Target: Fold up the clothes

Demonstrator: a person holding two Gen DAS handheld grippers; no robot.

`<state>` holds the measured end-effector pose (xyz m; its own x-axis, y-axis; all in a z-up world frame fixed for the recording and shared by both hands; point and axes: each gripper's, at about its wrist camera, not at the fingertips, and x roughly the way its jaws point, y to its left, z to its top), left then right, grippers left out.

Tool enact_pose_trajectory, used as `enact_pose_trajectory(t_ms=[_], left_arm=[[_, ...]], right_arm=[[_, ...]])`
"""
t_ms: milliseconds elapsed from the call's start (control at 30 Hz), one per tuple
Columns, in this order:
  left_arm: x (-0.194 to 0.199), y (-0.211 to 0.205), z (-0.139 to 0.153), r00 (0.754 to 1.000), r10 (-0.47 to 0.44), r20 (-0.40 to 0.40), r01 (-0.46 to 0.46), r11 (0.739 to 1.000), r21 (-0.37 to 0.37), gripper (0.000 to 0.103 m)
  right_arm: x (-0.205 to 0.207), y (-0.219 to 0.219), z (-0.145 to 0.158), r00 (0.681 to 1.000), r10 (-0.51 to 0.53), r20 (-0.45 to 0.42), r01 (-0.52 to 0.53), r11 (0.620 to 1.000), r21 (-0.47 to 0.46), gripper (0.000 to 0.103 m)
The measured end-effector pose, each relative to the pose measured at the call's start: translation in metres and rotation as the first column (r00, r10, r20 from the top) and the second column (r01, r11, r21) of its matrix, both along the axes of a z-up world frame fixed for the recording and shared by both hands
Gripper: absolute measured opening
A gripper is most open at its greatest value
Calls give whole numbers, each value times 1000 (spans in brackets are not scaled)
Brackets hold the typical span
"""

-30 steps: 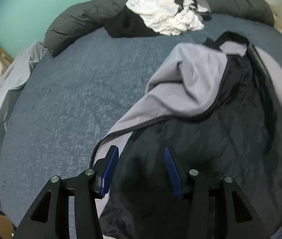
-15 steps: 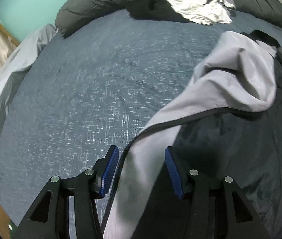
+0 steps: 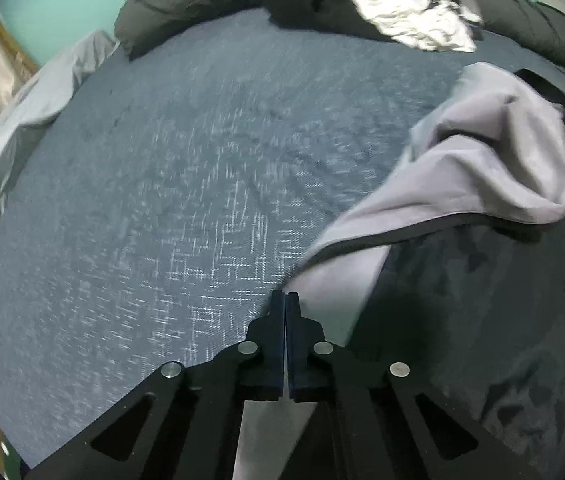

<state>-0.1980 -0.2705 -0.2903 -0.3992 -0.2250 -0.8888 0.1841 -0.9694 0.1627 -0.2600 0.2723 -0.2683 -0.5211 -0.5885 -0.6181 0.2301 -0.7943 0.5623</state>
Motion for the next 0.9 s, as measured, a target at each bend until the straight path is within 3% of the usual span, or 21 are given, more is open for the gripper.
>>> enact_pose_trajectory(t_ms=[200,367,500,767,900], left_arm=[[20,29,56,995,-77,-66,78,997,20,0],[20,46,70,994,-101,-50,101,995,-14,1],[9,27,46,999,-41,-23,41,999,27,5],[-7,-14,-6,999,49,23,-50,997,60,42],[-14,-26,-18,998,57,11,-57,995,79,49]], right_arm=[[4,0,8,1000,4,-7,-4,1000,-29,65],[9,3,10,1000,0,6,1,998,-69,65],[10,7,11,1000,-11,4,11,998,-69,65],[1,5,0,999,-21,29,22,998,-59,65],[-1,-4,-7,999,0,43,2,999,-38,65]])
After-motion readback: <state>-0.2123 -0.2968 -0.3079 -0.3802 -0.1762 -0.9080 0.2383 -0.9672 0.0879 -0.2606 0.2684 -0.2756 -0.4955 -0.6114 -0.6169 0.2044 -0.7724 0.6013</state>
